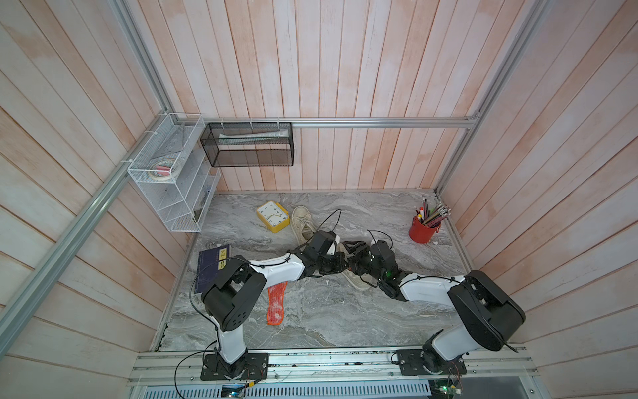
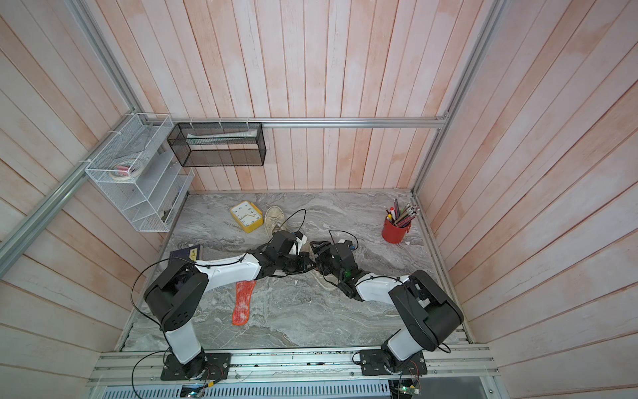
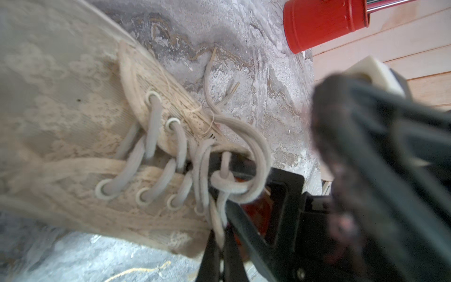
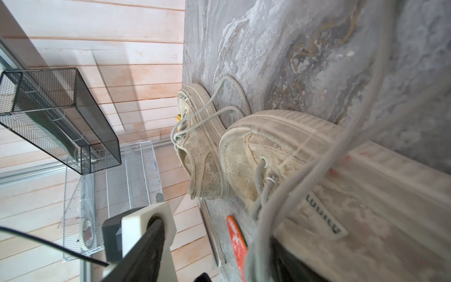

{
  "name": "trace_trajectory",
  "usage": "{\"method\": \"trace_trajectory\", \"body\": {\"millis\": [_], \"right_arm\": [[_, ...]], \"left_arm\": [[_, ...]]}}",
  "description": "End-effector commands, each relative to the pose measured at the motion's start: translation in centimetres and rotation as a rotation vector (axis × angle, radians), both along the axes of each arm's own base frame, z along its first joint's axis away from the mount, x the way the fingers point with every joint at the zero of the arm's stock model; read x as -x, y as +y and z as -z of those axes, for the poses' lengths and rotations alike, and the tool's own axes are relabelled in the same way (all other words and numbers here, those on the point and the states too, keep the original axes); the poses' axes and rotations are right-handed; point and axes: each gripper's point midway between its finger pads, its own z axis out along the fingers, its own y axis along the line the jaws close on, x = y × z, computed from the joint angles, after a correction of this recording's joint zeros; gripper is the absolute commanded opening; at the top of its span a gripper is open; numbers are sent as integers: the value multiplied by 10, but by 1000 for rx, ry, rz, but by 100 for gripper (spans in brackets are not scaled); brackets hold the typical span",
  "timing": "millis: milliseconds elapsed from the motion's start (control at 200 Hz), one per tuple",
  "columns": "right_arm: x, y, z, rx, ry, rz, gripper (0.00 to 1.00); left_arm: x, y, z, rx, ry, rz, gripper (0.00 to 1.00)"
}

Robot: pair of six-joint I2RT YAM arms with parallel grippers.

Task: Remove the insole from the shoe
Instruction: Untie the shoelace on the shoe, then remove the insole from the shoe.

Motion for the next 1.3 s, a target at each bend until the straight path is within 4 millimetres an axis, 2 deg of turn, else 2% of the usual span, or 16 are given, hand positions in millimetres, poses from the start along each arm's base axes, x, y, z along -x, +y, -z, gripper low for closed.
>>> {"method": "trace_trajectory", "body": {"millis": [0,85,180,250,365,470,610,725,895,1010,1185,1265,1295], "right_arm": [[-31,-3,-55,65,-271,48,70],[-34,-14,-62,173,-336,75,72],[-36,-39,-65,237,-370,169,72],[-36,-57,-58,247,-352,216,72],[-38,-74,-52,284,-331,252,72],[-37,-78,-55,282,-355,256,72],[-27,-61,-65,217,-396,157,72],[-22,-69,-40,295,-275,150,72],[-33,-111,-9,485,-143,177,72],[-46,-130,-12,587,-158,161,73],[-54,-123,-33,751,-213,12,72],[-44,-110,-48,759,-234,-92,68],[-37,-103,-53,754,-226,-140,64]], "left_arm": [[46,-28,-15,76,38,204,0],[49,-24,-11,66,45,205,0],[54,-19,-7,55,54,208,0],[55,-16,-6,51,56,206,0],[56,-12,-6,54,58,200,0],[56,-8,-5,48,63,197,0],[50,-2,-3,41,59,183,0],[45,-1,-4,47,52,183,0],[42,9,-5,33,43,179,0],[40,22,-6,20,36,160,0],[39,32,-4,14,39,133,0],[37,31,-5,22,42,122,0],[36,30,-5,29,43,117,0]]}}
